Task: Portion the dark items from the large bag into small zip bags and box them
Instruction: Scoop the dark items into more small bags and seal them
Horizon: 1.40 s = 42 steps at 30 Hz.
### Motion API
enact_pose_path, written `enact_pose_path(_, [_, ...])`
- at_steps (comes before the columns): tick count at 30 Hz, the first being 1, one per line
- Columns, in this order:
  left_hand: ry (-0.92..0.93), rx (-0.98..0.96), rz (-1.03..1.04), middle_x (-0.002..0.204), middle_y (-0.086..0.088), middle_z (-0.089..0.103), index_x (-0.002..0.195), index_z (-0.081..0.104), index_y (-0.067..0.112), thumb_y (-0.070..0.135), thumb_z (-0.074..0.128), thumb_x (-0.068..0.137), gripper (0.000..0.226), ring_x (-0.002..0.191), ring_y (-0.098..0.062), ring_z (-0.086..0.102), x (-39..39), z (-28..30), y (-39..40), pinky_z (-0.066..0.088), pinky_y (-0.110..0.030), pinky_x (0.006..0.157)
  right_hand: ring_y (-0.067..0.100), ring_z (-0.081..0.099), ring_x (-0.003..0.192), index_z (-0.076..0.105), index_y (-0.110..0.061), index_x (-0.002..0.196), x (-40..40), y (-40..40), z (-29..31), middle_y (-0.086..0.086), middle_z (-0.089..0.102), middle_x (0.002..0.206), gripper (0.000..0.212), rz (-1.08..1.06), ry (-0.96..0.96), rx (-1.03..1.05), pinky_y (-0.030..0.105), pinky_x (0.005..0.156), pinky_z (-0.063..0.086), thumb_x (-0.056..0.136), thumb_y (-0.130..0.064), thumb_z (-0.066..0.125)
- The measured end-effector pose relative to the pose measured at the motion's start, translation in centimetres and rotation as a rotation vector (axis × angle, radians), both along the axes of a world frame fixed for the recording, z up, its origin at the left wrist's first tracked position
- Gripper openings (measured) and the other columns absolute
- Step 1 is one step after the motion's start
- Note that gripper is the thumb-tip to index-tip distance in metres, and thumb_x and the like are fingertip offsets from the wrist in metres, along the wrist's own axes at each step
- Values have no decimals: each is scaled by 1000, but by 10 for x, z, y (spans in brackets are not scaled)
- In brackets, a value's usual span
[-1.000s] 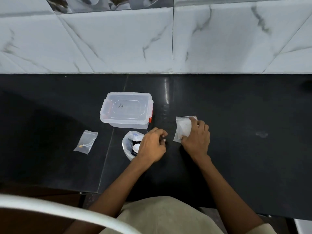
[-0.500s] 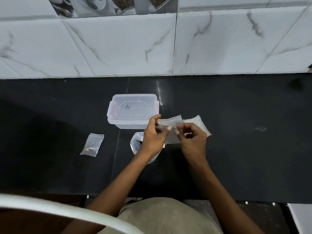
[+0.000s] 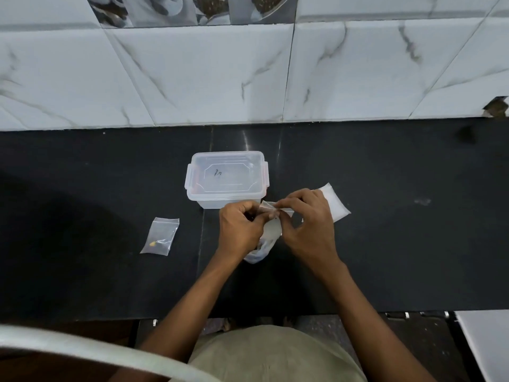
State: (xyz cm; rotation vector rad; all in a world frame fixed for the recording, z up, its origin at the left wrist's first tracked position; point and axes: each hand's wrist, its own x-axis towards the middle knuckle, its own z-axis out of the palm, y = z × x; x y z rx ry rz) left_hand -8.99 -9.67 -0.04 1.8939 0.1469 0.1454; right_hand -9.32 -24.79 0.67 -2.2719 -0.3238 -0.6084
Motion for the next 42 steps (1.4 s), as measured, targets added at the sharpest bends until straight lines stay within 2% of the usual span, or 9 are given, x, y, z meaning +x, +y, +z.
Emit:
enact_pose_path(8, [-12,18,27,67,6,73,74,78,12,5,84,77,10,60,-4,67,-5,2,28,54,-19,59,10,59,74,68,-18,86,-4,21,10,-8,68,83,14,168,204,-34,28,65,49,84,-5,75])
enact_pose_path(11, [32,4,-59,73,5,75,79,78,17,11,86,76,11,70,-10,71,-6,6,42,58,-27,67,12,62,66,58,-22,95,0,24,9,-9,69,78,13,170,311,-76,37,62,53,93,-11,65])
enact_pose_path(19, [-85,571,-183,131,6,59,139,46,24,38,86,63,87,121,-13,50,-16,-6,48,24,-26,106,6,72,73,60,-26,104,0,47,13,-13,76,77,12,142,472,62,40,73,58,98,-16,56])
enact_pose_path(24, [-129,544,-133,123,7,60,135,42,22,41,63,70,71,117,-14,56,-18,-14,38,24,-29,108,12,76,83,74,-25,117,0,59,14,-7,79,92,29,248,638,275,43,86,60,97,-14,56])
enact_pose_path(29, [-65,412,-61,94,11,63,108,54,22,23,67,76,34,83,-18,63,-18,-22,47,52,-49,79,1,70,65,78,-15,111,-3,57,17,-11,76,74,24,308,702,442,17,63,53,97,-4,61])
enact_pose_path(31, [-34,388,-41,95,10,65,108,56,22,23,72,76,35,85,-18,65,-22,-23,51,53,-48,80,5,71,68,80,-14,104,-1,56,13,-8,77,80,21,237,680,506,20,58,52,96,-5,63])
enact_pose_path(33, [-18,384,-13,96,12,65,108,57,24,23,73,75,37,89,-16,64,-27,-25,55,53,-46,82,13,73,77,79,-17,98,1,53,3,-7,78,87,16,76,602,417,34,65,60,94,-11,65])
enact_pose_path(38, [46,340,24,96,13,65,106,57,25,25,76,73,37,88,-11,64,-35,-35,68,55,-39,81,23,59,99,72,-20,110,7,29,-23,2,67,105,26,-59,567,-334,38,80,52,88,-30,65])
enact_pose_path(42, [119,310,55,99,10,59,100,57,23,29,78,75,32,90,-11,61,-36,-43,67,51,-31,79,23,65,91,69,-22,108,6,23,-32,0,70,99,23,-15,730,-311,34,74,51,86,-30,63])
